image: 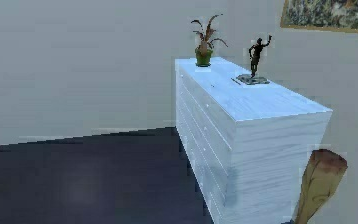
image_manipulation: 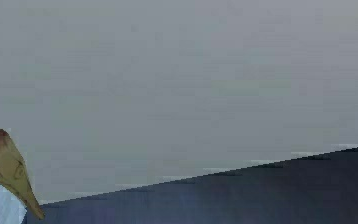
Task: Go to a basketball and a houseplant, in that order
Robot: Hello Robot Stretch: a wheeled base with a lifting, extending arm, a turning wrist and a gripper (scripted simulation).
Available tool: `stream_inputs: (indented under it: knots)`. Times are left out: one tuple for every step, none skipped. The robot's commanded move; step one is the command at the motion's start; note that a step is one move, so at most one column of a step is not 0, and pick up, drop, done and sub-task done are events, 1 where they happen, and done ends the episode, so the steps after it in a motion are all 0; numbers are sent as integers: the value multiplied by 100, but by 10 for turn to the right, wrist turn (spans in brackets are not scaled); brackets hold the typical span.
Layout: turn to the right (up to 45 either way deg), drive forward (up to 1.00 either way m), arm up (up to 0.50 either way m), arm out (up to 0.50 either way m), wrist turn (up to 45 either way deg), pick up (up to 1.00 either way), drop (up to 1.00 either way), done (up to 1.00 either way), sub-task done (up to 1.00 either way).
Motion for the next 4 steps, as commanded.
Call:
stream_inputs:
  knots:
    - [-30,0,0,0,0,0,0,0,0]
    - [-240,0,0,0,0,0,0,0,0]
    - [0,60,0,0,0,0,0,0,0]
    - [120,0,0,0,0,0,0,0,0]
